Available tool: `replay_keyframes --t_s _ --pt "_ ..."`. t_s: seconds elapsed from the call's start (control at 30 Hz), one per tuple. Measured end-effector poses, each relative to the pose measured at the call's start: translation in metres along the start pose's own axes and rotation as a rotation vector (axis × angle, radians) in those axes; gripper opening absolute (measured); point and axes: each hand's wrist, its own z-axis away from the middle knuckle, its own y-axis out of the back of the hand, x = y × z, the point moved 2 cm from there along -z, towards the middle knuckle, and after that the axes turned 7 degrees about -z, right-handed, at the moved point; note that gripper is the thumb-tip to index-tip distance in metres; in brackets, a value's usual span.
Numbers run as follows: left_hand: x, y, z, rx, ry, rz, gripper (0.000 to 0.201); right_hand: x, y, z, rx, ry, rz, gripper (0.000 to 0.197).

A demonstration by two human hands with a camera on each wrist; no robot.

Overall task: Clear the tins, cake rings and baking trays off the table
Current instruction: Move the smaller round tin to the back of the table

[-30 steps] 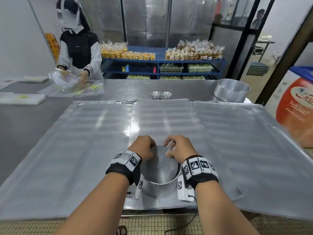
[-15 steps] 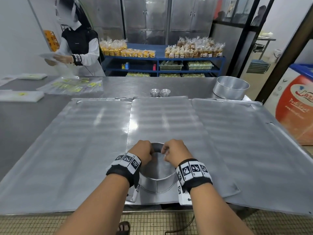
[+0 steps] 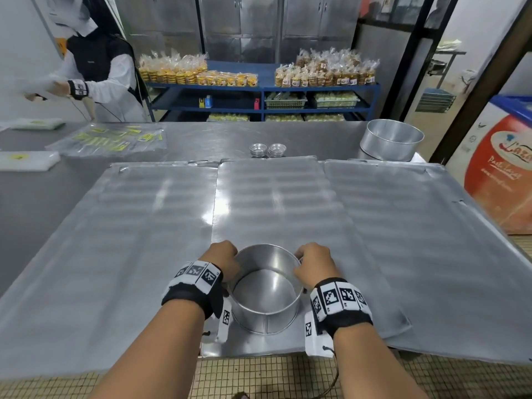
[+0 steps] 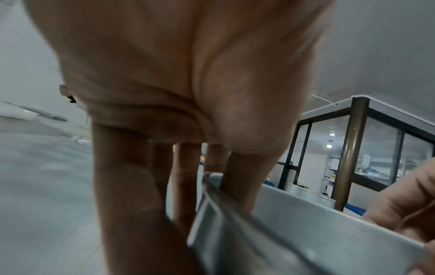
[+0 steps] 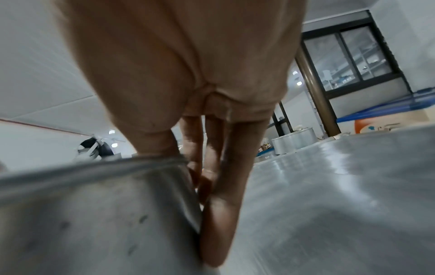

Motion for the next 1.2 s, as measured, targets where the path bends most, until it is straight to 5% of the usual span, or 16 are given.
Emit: replay_keyframes --t_s 0.23,0.5,0.9,1.2 --pt "0.003 0.022 -0.032 0.063 -0.042 0.006 0.02 -0.009 0.014 -0.037 0.052 -0.008 -0.13 0.033" --pt "0.021 0.054 -0.079 0.269 -0.053 0.421 0.027 -0.02 0.035 -0.088 0.291 0.049 -0.338 0.024" --pt "0.064 0.058 -0.135 0.498 -0.128 0.877 0.032 -0.004 0.045 -0.127 0.223 -0.198 -1.035 0.047" --pt "0.131 0.051 -0.211 0.238 -0.048 1.104 0.023 0.032 0.085 -0.213 0.32 -0.256 -1.211 0.06"
